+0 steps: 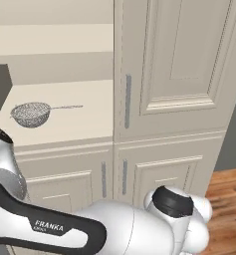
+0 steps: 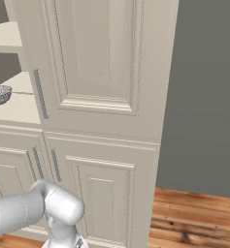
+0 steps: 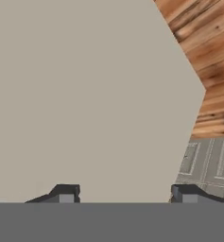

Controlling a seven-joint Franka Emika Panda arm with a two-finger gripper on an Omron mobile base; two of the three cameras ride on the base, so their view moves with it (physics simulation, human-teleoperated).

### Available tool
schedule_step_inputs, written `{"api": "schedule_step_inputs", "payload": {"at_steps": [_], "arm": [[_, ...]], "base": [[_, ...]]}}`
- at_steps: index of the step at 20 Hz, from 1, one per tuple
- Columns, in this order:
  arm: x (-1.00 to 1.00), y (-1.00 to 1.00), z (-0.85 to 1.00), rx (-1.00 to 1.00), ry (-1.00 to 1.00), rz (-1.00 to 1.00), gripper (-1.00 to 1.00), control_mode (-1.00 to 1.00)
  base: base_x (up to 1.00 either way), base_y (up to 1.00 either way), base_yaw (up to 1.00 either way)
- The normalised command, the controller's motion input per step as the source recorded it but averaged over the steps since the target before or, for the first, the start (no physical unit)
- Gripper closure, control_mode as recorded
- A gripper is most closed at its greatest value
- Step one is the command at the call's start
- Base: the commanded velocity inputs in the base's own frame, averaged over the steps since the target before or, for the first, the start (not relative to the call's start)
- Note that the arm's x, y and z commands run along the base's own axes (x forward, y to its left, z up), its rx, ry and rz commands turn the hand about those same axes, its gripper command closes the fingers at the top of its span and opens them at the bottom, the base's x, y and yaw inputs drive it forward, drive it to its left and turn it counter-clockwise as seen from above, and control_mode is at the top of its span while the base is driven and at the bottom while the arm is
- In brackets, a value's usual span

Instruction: Open the cabinet and setup a tea strainer by placing it in the bowl upright.

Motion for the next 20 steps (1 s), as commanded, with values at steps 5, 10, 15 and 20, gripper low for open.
{"api": "schedule_step_inputs", "payload": {"at_steps": [5, 10, 15, 20], "arm": [[-0.11, -0.22, 0.0, -0.15, -0.2, 0.0, -1.0, -1.0], [-0.07, -0.73, 0.0, -0.19, -0.23, 0.0, -1.0, -1.0], [0.0, -0.98, -0.04, -0.15, -0.1, 0.0, -1.0, -1.0], [0.0, -1.0, -0.27, -0.12, -0.09, 0.0, -1.0, -1.0]], "base": [[0.0, 0.0, 0.0], [0.0, 0.0, 0.0], [0.0, 0.0, 0.0], [0.0, 0.0, 0.0]]}}
